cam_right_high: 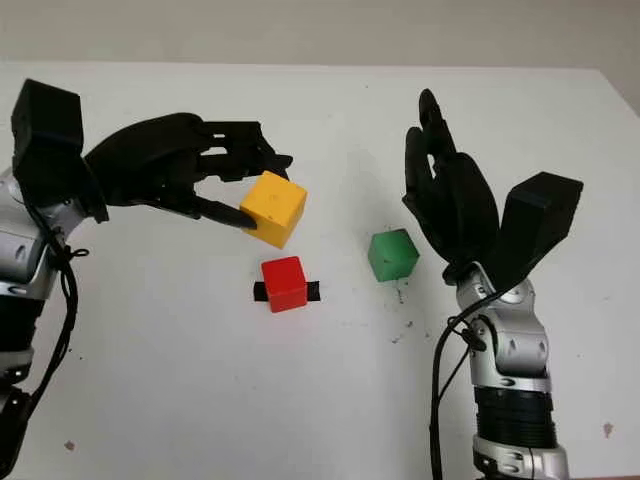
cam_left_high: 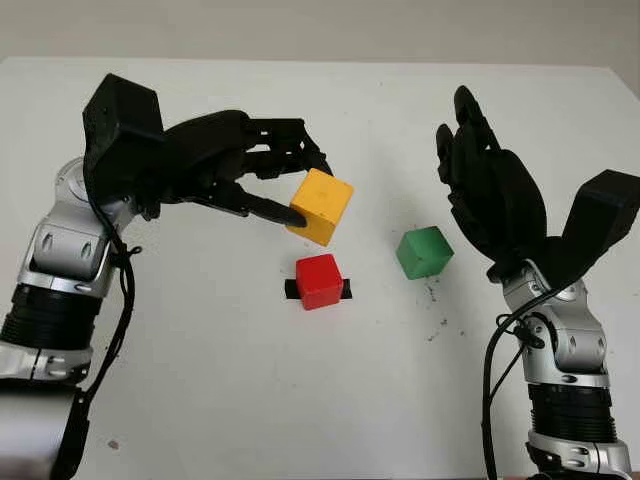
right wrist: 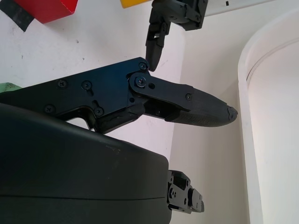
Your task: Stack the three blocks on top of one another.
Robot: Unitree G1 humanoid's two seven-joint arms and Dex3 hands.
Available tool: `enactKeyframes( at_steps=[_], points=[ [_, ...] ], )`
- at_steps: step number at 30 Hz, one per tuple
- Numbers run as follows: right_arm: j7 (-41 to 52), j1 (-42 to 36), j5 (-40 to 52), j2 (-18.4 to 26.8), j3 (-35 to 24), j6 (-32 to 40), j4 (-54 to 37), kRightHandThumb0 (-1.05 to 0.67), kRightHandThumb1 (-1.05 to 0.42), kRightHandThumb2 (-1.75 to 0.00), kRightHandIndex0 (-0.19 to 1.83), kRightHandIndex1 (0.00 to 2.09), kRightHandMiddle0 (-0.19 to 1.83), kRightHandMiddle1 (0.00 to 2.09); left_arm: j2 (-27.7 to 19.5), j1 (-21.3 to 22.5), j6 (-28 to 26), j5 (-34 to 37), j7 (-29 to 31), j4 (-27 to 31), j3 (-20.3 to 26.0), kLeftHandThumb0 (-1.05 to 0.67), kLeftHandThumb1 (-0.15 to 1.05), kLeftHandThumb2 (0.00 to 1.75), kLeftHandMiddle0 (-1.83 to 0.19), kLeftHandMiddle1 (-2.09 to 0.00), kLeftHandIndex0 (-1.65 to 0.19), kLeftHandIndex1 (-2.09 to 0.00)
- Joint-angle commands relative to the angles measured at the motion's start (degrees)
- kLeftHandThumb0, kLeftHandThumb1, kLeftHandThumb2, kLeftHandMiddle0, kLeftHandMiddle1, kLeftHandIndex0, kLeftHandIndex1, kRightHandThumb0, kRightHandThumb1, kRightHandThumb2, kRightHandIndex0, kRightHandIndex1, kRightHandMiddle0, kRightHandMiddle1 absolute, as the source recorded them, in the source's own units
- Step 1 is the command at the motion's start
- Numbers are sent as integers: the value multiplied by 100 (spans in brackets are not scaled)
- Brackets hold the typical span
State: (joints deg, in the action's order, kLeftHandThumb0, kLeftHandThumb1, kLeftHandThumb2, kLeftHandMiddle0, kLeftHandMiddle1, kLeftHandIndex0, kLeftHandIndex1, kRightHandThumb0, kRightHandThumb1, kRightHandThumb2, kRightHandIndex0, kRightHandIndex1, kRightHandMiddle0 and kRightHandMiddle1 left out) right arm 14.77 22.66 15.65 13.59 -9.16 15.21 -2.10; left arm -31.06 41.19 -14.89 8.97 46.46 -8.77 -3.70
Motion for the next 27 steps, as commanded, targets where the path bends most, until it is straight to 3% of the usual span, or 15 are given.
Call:
enactKeyframes(
  at_steps=[1,4,13,19,27],
  points=[
    [13,15,29,47,-33,24,-101,-69,-105,-69,-19,0,-19,0,79,-23,3,-22,-40,8,-21,-51,98,5,-13,-4,-40,-151],
    [33,27,60,62,-42,64,-125,-68,-105,-69,-19,0,-19,0,179,-17,157,-16,4,-194,-59,-49,97,5,-12,-4,-42,-152],
    [9,56,50,71,-34,94,-175,-67,-105,-69,-19,0,-19,0,236,105,1413,-489,216,-1068,-322,-50,97,6,-15,-6,-35,-157],
    [-13,88,76,48,-63,102,-139,-67,-105,-67,-19,0,-19,0,278,178,1266,-567,337,-1114,-385,-49,96,5,-14,-5,-41,-151],
    [19,80,52,77,-56,37,-93,-68,-105,-69,-19,0,-19,0,315,66,1460,-650,418,-1234,-451,-49,96,5,-15,-5,-41,-157]
  ],
)
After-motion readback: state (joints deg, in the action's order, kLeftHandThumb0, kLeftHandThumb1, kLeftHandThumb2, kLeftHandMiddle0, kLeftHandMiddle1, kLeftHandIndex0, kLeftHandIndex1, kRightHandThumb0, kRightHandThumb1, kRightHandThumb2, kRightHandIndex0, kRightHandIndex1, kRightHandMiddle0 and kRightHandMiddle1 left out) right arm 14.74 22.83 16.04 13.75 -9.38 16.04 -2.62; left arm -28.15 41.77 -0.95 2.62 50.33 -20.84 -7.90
